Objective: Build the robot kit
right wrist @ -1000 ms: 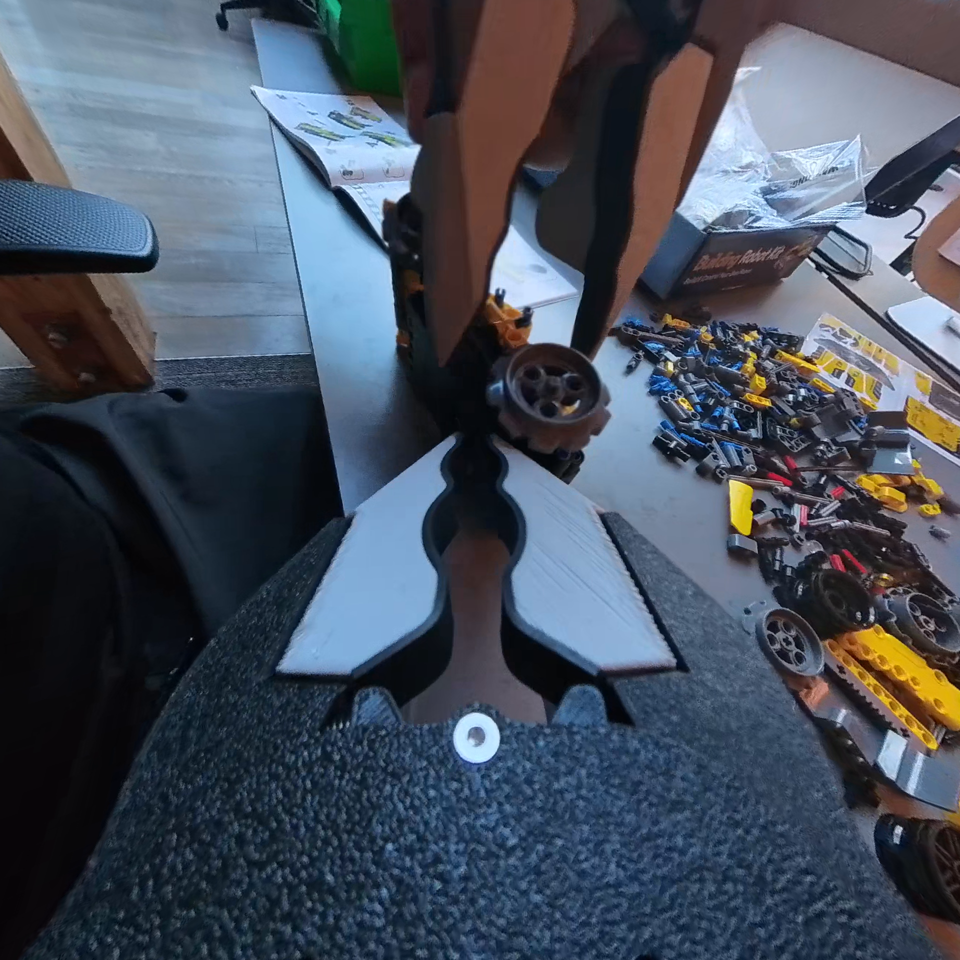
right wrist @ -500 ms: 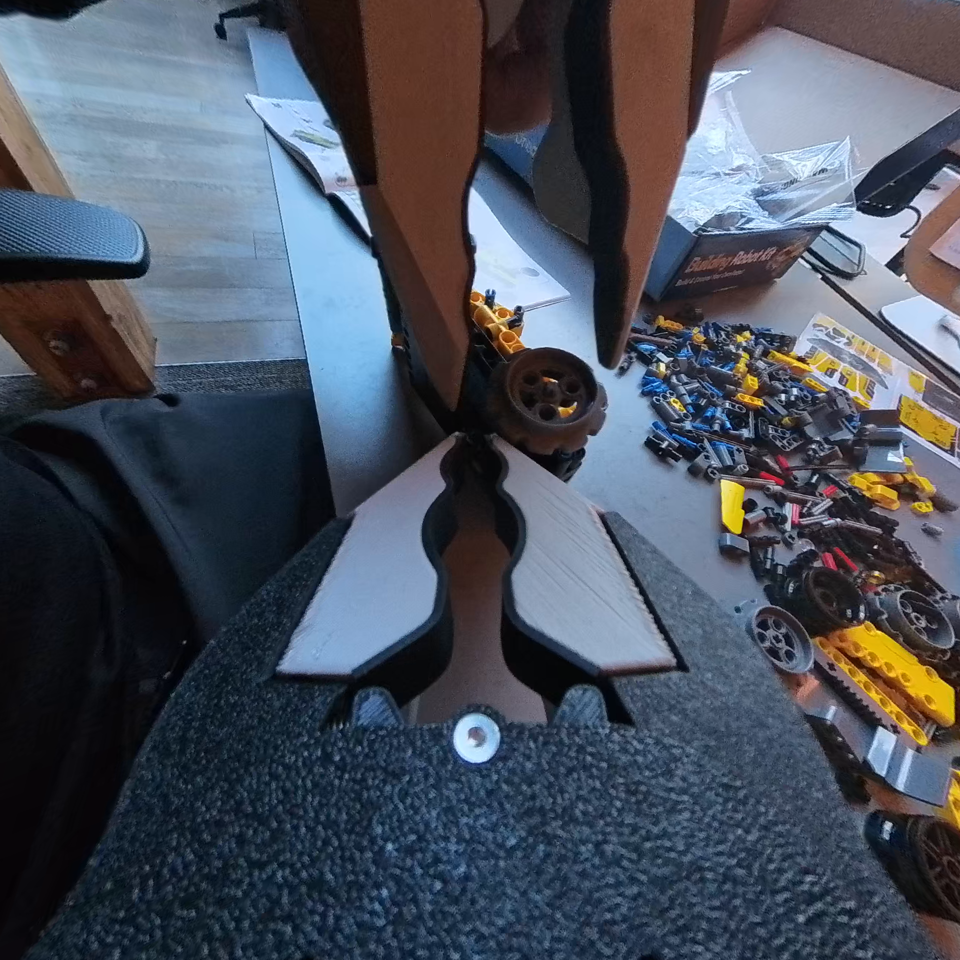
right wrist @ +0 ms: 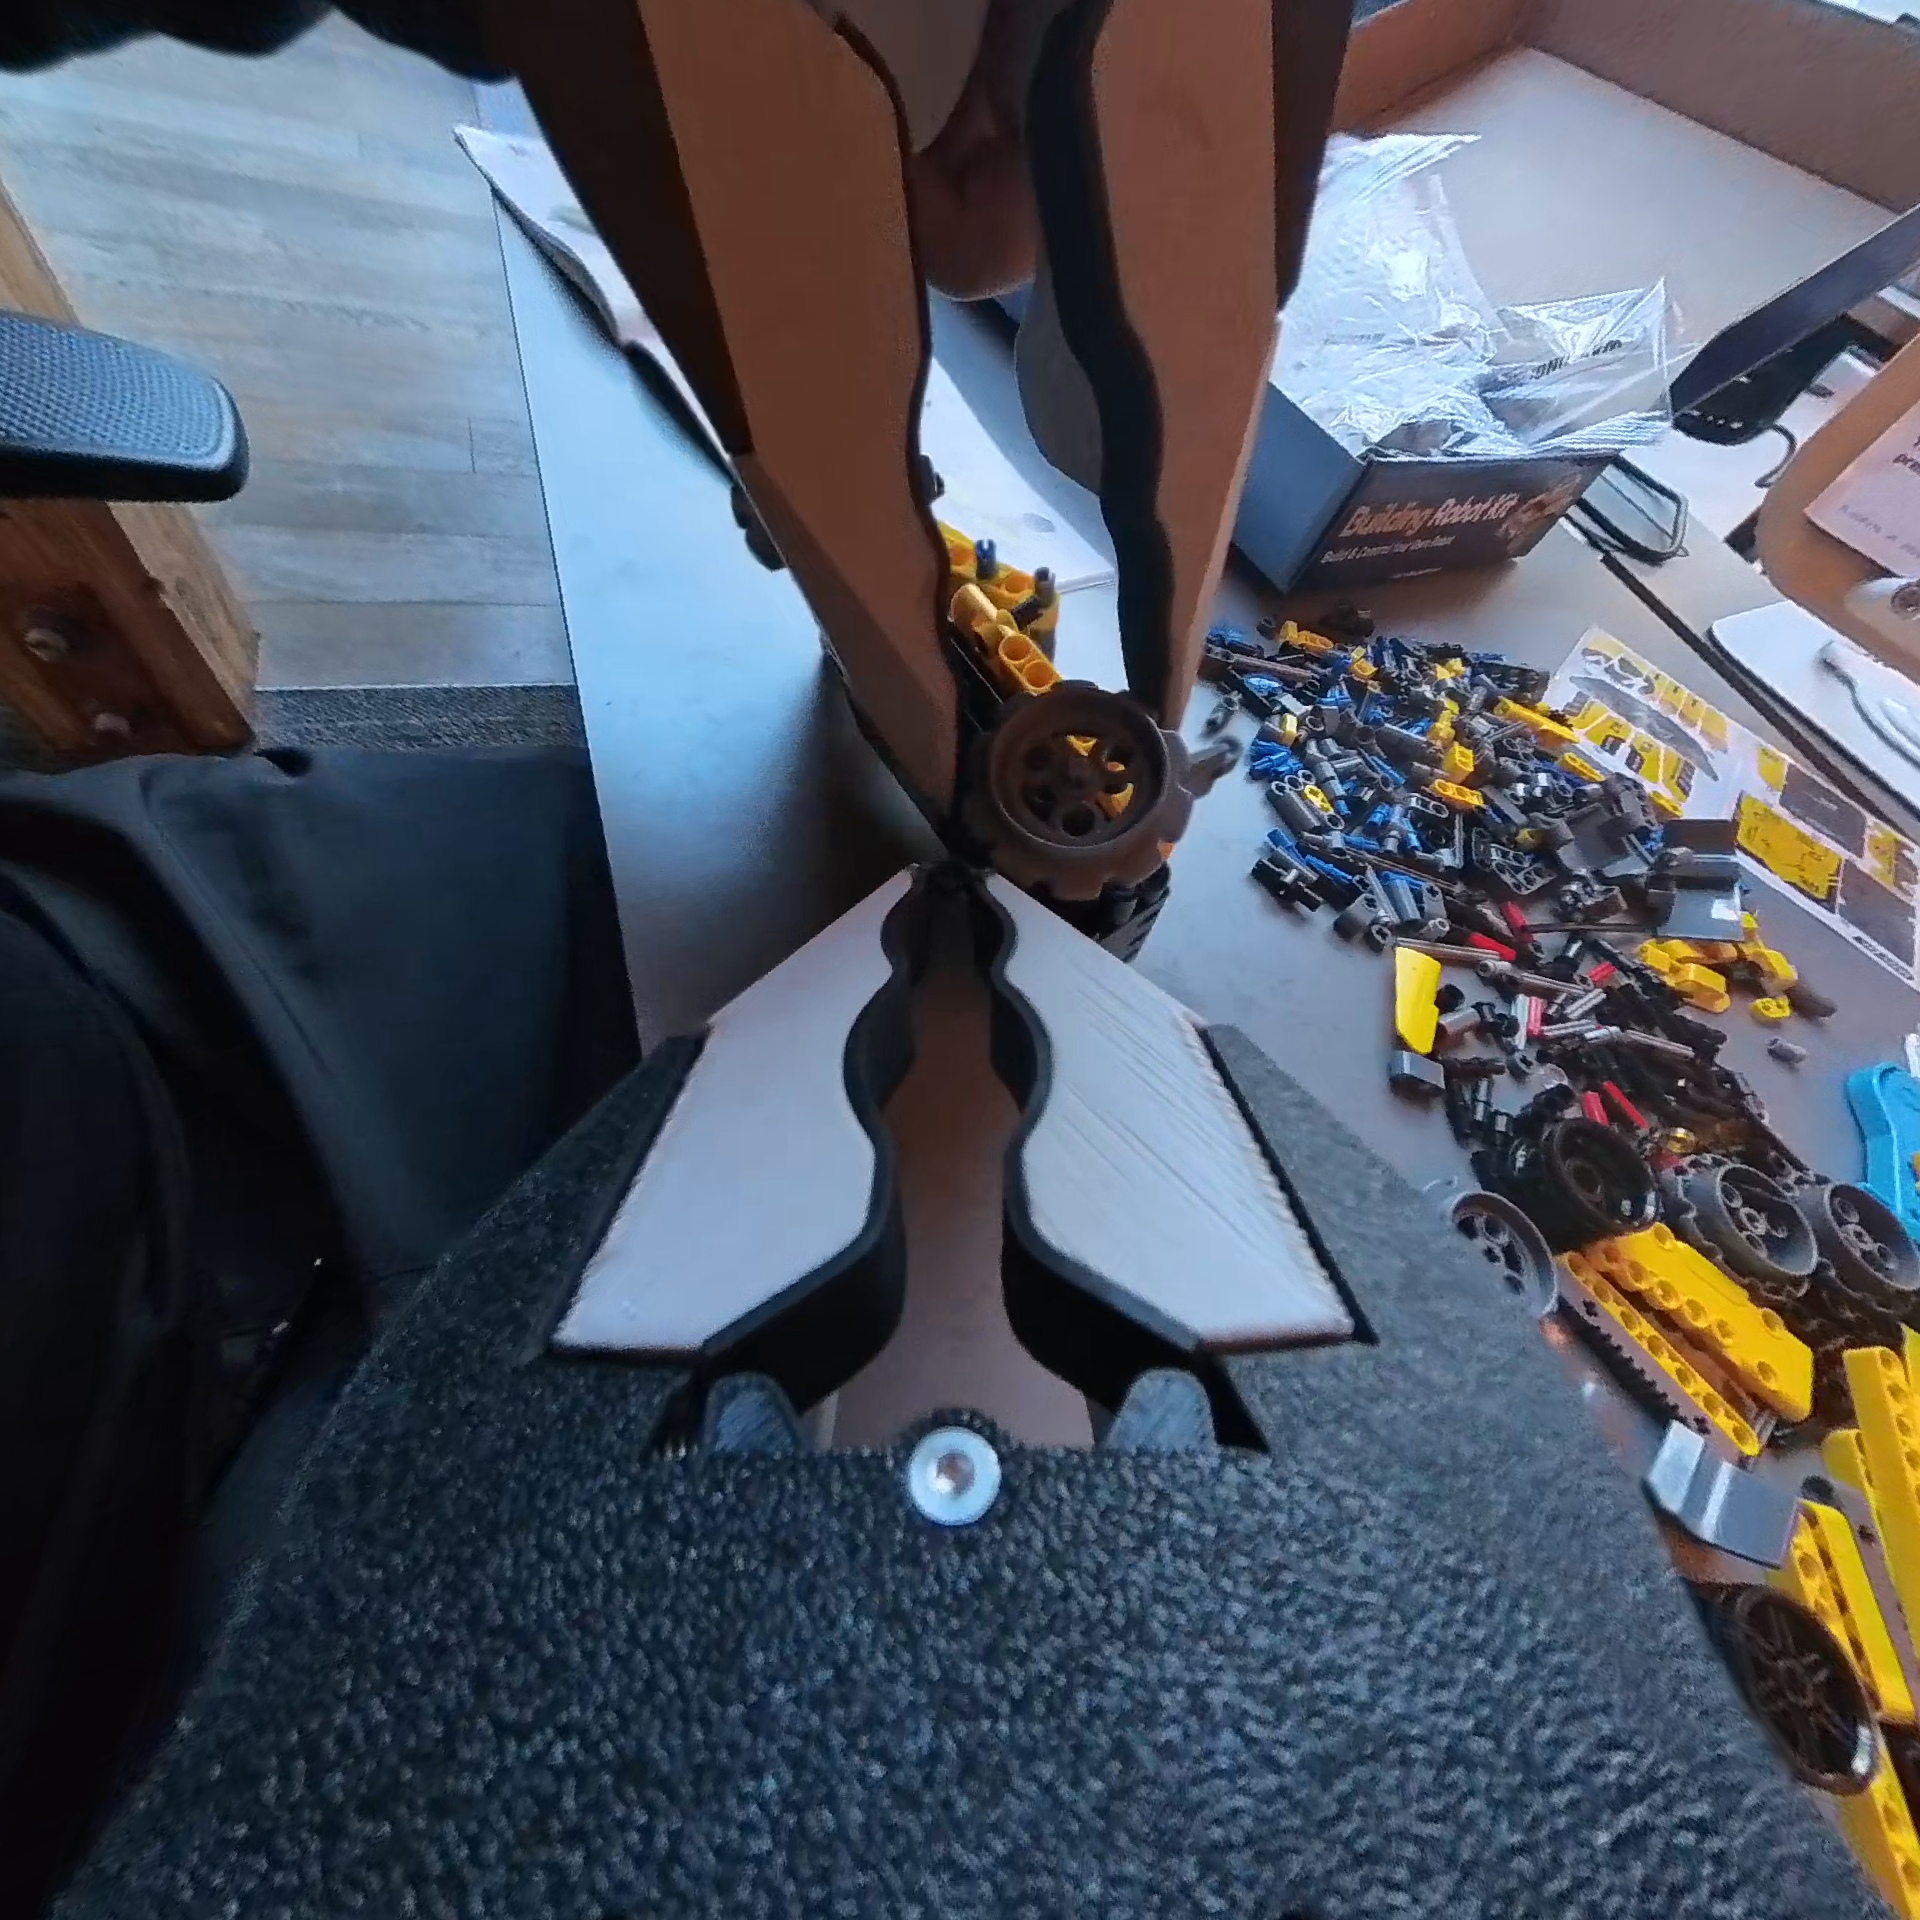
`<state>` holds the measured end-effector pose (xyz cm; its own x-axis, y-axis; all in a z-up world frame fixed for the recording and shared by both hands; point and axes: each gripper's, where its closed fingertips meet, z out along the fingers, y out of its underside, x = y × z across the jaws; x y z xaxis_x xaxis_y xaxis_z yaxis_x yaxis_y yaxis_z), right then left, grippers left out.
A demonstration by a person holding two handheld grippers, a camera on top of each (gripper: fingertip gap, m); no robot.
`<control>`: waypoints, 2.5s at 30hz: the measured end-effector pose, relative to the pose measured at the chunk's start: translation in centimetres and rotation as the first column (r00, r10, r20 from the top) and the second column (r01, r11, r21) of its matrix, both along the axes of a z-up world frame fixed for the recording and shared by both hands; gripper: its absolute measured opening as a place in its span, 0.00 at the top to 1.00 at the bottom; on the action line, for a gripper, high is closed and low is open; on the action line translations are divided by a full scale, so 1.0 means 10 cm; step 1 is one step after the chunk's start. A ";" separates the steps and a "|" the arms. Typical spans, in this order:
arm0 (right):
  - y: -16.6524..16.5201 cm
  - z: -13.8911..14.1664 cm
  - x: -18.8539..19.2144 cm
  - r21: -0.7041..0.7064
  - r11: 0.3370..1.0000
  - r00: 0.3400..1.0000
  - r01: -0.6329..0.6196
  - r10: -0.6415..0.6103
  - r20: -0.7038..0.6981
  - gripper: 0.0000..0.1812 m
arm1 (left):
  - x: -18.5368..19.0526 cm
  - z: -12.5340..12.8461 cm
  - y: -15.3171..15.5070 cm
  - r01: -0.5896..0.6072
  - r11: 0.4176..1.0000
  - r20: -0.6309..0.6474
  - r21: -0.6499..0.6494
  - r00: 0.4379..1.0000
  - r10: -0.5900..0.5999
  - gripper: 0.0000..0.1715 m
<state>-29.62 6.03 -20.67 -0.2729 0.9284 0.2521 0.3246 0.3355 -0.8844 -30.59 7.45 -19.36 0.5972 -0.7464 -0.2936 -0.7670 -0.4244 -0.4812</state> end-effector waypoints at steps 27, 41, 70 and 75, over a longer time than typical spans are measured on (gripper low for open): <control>0.18 0.58 0.19 -0.252 0.968 1.000 -0.008 0.003 -0.019 0.97 | 0.08 0.16 -0.05 0.127 0.963 0.509 -0.237 0.861 0.012 0.80; 0.12 0.41 -0.09 -0.074 0.993 0.975 -0.087 0.100 0.197 0.97 | 0.13 0.35 0.00 0.109 0.994 0.581 0.004 0.809 -0.091 0.90; 0.23 0.39 -0.07 -0.153 0.986 0.986 -0.059 0.081 0.143 0.97 | 0.16 0.17 0.03 0.056 0.990 0.415 -0.129 0.910 0.003 0.70; 0.23 0.50 -0.03 -0.327 0.941 0.991 -0.084 0.115 0.074 0.97 | 0.16 0.17 0.05 0.061 0.991 0.373 -0.120 0.928 -0.013 0.69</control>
<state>-29.92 8.38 -15.70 -0.3758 0.9227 -0.0861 0.3881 0.0723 -0.9188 -29.00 7.99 -17.63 0.6163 -0.7864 0.0418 -0.5605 -0.4753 -0.6782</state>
